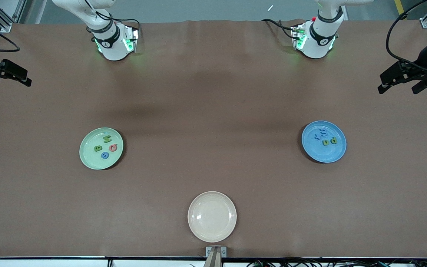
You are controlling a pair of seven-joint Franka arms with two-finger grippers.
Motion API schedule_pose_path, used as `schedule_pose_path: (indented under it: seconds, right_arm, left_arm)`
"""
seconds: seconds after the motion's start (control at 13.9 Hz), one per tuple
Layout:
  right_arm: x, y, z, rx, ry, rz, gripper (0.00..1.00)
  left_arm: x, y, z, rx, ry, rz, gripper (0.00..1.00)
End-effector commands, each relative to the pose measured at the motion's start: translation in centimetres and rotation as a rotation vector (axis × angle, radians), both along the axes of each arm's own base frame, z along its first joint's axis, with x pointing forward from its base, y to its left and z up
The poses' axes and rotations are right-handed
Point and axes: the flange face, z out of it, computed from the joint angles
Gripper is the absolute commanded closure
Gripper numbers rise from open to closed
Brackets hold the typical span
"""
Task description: Sort upper and lower case letters into plates
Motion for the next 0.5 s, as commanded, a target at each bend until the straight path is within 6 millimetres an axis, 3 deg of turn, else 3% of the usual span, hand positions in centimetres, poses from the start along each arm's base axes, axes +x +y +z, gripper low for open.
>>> schedule_pose_path:
  seconds: [0.0,0.43]
  right_arm:
    - [-0.84,-0.23,0.42,0.016,-0.022,-0.013,0.0]
    - [-0.62,0.02,0.46,0.031,-0.036,-0.012,0.0]
  left_arm:
    - [0.07,0.36,0.6,-0.01,0.006,0.009,0.0]
    - [0.13,0.59,0.45,-0.011,0.009,0.013,0.0]
